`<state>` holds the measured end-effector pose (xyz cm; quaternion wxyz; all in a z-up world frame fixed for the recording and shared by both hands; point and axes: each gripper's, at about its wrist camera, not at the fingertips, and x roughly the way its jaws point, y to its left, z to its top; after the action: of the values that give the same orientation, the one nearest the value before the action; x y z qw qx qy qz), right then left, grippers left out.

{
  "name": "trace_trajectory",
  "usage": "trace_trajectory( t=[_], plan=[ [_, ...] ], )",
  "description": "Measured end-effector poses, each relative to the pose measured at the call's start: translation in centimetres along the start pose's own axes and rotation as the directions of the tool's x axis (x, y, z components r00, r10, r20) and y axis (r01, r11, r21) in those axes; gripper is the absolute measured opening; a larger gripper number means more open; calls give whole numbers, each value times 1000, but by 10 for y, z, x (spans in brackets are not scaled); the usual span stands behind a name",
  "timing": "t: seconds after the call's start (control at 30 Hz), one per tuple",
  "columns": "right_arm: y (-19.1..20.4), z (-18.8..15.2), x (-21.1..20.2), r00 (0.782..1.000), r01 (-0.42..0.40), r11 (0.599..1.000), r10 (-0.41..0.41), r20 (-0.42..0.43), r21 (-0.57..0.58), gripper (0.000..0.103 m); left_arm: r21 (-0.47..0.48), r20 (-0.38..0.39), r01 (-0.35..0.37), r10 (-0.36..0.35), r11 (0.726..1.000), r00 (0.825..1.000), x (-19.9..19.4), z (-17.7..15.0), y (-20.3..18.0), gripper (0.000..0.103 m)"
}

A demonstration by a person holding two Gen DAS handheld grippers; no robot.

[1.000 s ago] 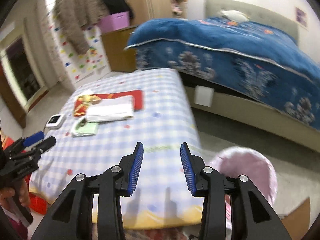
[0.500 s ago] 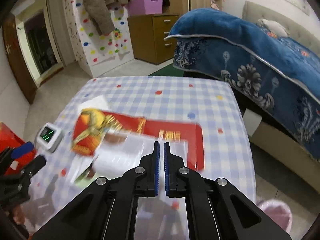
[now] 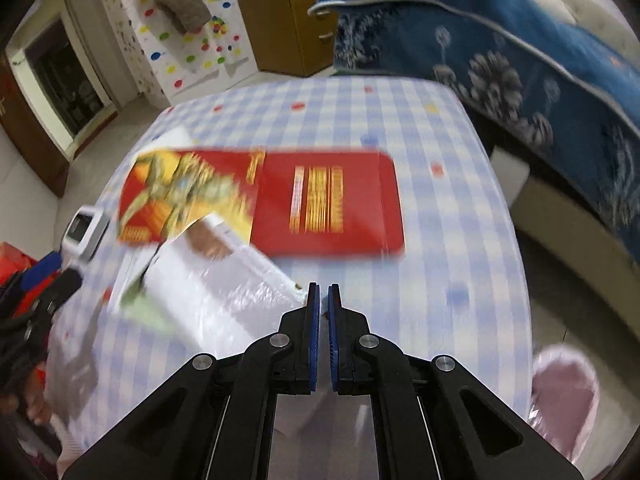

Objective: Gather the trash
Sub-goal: 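Return the right gripper to the table and grasp the white wrapped item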

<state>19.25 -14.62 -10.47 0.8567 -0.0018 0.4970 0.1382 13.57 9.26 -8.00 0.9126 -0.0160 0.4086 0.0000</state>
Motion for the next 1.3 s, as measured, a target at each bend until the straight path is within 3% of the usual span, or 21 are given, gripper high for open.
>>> trace_trajectory(
  t=[0.23, 0.3, 0.37, 0.4, 0.43, 0.5, 0.67, 0.77, 0.93, 0.97, 1.17, 1.3],
  plan=[
    [12, -55, -34, 989, -122, 992, 124, -84, 26, 8, 4, -12, -2, 2, 1000, 1000, -15, -16, 1, 74],
    [17, -60, -48, 990, -129, 992, 129, -65, 9, 8, 8, -8, -10, 10, 1000, 1000, -21, -18, 2, 74],
    [24, -59, -65, 992, -129, 990, 130, 7, -50, 28, 3, -1, -16, 16, 1000, 1000, -29, -20, 5, 74],
    [28, -58, -69, 992, -123, 990, 125, 28, -69, 57, -1, 2, -20, 20, 1000, 1000, -32, -20, 7, 74],
    [32, -56, -71, 992, -116, 990, 120, 47, -80, 68, -5, 6, -25, 25, 1000, 1000, -35, -20, 8, 74],
    [46, -54, -66, 986, -151, 982, 158, 59, -115, 69, -21, 13, -33, 33, 999, 999, -39, -22, 10, 75],
    [73, -56, -28, 998, -55, 970, 56, -4, -238, 69, -41, 18, -26, 27, 999, 999, -46, -30, 11, 75],
    [69, -61, -23, 999, -47, 970, 42, -28, -238, 61, -44, 17, -11, 11, 999, 1000, -47, -33, 11, 75],
    [67, -70, -33, 999, -35, 973, 33, -12, -228, 20, -32, 17, 26, -26, 999, 1000, -38, -27, 2, 75],
    [65, -71, -37, 999, -41, 978, 42, 1, -207, 17, -20, 18, 30, -30, 999, 999, -34, -24, -1, 75],
    [35, -39, -56, 992, 38, 994, -26, 120, -100, 15, 11, 8, 77, -78, 997, 997, -3, 9, -15, 74],
    [18, -7, -36, 986, 101, 993, -93, 137, -58, 15, -5, -24, 123, -123, 992, 992, 24, 28, -19, 62]
  ],
)
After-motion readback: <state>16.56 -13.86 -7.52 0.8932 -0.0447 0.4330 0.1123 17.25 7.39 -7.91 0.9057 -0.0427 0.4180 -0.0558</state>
